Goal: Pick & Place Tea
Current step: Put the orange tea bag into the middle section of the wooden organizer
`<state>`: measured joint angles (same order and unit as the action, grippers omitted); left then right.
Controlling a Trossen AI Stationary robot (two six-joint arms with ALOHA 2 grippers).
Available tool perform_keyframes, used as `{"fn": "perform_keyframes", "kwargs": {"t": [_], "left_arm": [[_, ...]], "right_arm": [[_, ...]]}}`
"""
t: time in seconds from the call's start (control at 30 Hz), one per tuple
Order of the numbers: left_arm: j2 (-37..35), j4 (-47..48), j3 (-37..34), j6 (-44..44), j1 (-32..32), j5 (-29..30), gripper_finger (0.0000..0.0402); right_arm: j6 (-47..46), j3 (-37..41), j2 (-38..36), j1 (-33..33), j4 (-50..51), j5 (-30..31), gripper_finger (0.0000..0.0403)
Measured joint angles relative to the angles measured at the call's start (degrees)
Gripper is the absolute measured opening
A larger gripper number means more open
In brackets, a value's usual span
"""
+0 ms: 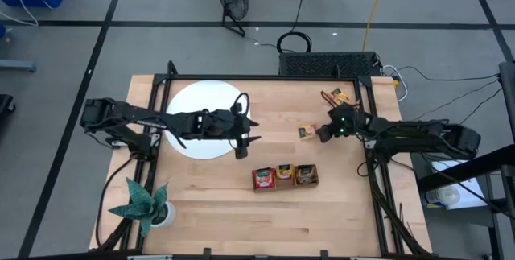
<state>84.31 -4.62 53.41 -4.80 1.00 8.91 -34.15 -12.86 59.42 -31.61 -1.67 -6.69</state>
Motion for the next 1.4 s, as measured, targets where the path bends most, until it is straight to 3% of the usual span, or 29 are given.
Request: {"fn": "perform_keyframes", "kwargs": {"t": [0.13,0.33,0.63,0.73,0.9,1.07,1.17,1.4], "left_arm": [[0.0,2.1,0.0,0.4,0.7,0.0,0.0212],[0.0,3.7,0.0,0.8,0.9,0.0,0.0212],[0.0,3.6,0.0,1.6,0.9,0.0,0.0212],[0.0,3.6,0.0,2.4,0.9,0.0,0.0212],[0.0,3.6,0.0,3.9,0.9,0.0,0.0212],[0.0,3.4,0.0,5.8,0.9,0.0,0.0212],[0.0,1.9,0.0,7.0,0.9,0.0,0.0212],[0.0,-3.0,0.0,2.8,0.9,0.1,0.0212]], "right_arm": [[-3.0,1.6,0.1,-0.7,-5.0,-5.3,0.0207],[-5.2,1.5,2.7,0.9,-7.3,-4.4,0.0202],[-5.1,1.5,13.3,3.3,-19.0,-3.9,0.0191],[-3.1,1.5,16.2,3.1,-21.0,-4.0,0.0150],[2.4,1.5,17.9,3.9,-25.5,-3.8,0.0021],[5.5,1.9,17.8,6.3,-33.1,-3.8,0.0005],[8.4,1.8,17.1,8.2,-42.8,1.5,0.0003],[22.4,1.7,17.1,17.7,-66.5,21.2,0.0002]]}}
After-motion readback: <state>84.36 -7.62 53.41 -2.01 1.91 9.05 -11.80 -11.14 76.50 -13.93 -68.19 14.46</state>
